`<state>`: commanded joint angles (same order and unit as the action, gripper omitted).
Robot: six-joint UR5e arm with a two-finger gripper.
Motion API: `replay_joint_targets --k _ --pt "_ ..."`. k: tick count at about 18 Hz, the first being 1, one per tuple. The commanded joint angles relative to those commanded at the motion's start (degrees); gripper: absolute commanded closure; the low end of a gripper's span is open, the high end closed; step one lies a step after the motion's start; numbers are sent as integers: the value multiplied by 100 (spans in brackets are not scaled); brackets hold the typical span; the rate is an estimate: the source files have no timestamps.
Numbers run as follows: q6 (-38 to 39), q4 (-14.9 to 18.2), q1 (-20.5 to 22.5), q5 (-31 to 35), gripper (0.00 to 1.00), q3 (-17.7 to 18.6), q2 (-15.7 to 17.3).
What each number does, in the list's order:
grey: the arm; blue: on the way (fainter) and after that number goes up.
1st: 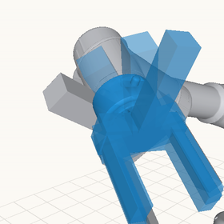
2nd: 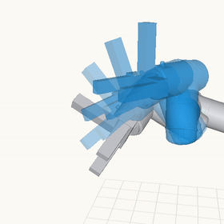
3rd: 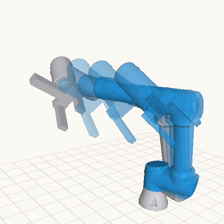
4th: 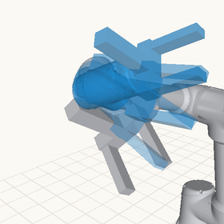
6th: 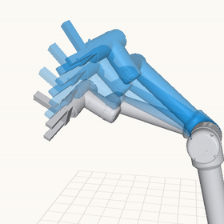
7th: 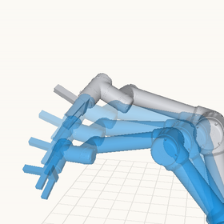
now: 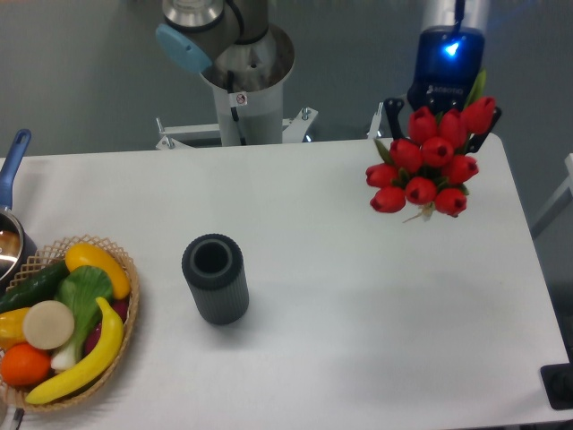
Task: Place the flowers on the table
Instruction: 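Carry the red tulip bouquet in the gripper toward the arm's base, then lower the held tulip bouquet toward the table surface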
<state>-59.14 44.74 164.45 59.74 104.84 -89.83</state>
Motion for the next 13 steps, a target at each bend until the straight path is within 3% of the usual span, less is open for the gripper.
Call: replay_joint_targets --k 5,13 --pt "-493 18 -378 1257 56 168 -131" --pt "-942 18 -1063 3103 56 238 -711"
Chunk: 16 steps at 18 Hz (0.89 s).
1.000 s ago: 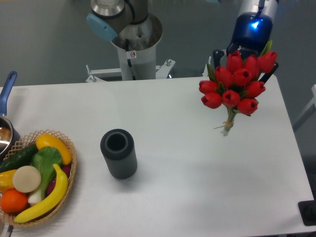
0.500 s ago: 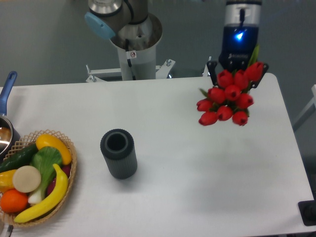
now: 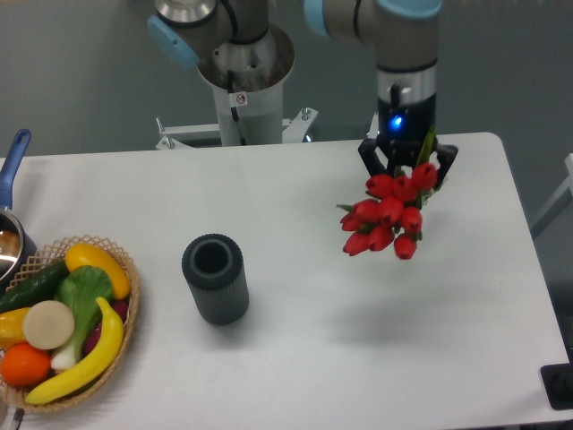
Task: Place the flowers on the table
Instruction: 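Lower the held tulip bouquet toward the table surface, then lay the tulips on the table and open the gripper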
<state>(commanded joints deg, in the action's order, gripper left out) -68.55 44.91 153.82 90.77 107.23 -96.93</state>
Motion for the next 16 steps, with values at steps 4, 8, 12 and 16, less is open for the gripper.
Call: replay_joint_targets --k 4,8,12,16 --pt "-9 -9 -299 405 56 -79 -501" --pt "9 -44 -458 547 56 -201 -1098" --pt "9 -44 -467 547 56 -246 -1363" --pt "0 -44 -502 538 55 -255 -1477"
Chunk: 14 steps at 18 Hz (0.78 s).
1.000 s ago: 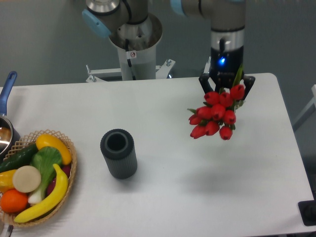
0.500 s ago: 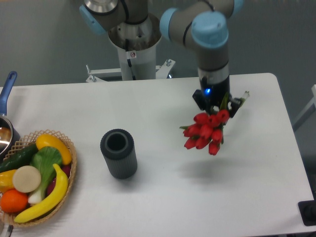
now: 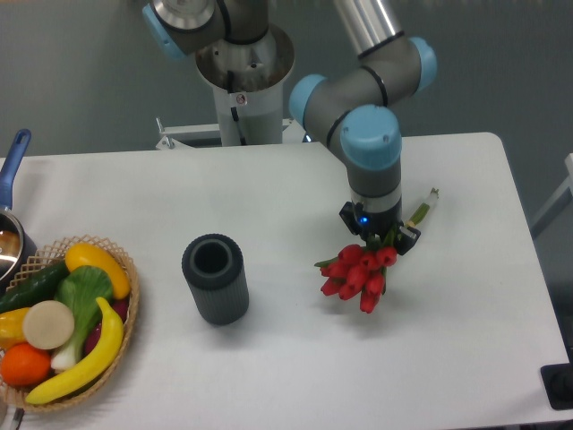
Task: Place the flowers on the table
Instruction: 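Lay the tulips on the table and open the gripper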
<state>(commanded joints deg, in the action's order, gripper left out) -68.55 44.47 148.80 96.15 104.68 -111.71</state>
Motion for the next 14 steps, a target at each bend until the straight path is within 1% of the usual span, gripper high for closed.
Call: replay_joint_targets --k 1,2,3,5,8,9,11,14 --pt "0 0 0 -9 51 0 0" --pt "-9 -17 0 -9 33 -26 0" --pt "-9 -18 0 -9 10 -79 0" --pt "-9 -35 9 -17 0 -114 44" --pt "0 -44 17 -53 0 -114 114" --pt "-9 -44 26 -61 0 -114 184" --pt "-18 -44 114 -131 0 -149 377" --pt "-140 17 342 -596 0 -342 702"
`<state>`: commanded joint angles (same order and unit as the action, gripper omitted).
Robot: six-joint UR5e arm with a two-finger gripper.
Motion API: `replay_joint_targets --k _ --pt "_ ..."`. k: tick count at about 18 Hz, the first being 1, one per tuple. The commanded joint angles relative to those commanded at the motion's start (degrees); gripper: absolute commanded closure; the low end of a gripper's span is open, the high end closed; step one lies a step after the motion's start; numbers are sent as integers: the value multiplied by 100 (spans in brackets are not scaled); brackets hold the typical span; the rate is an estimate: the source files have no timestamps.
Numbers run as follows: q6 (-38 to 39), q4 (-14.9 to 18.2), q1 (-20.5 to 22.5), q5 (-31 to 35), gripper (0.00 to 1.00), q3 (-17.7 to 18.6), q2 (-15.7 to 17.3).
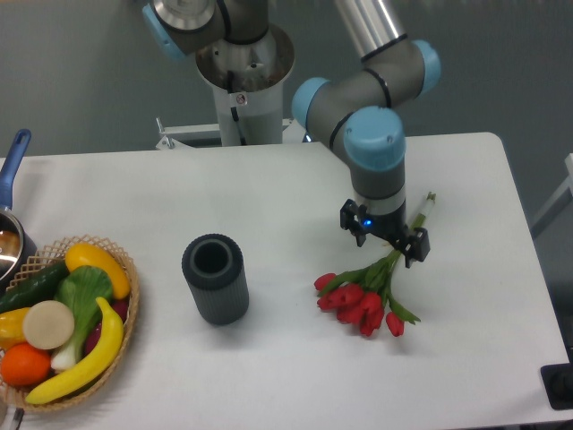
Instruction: Place the flowers on the table
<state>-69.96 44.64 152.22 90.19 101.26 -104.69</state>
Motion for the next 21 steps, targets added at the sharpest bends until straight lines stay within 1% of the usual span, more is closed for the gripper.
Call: replay_joint_targets --k 3,4,6,9,10,13,16,18,21 --pt "-236 62 220 -344 0 -80 290" --pt "-394 175 290 -397 0 -89 370" --pt "-911 622 510 -450 0 -167 572" --pt "-1922 1264 809 -503 0 -264 888" --pt "-2116 1414 914 -546 0 -264 1002" --pt "-2547 1731 1344 -967 0 -168 1284" --pt "-3328 2082 1705 -1109 0 -133 1434" --pt "-3760 2276 1846 -1118 0 -124 1486" --pt "-3815 2321 1926 -1232 0 -71 1531"
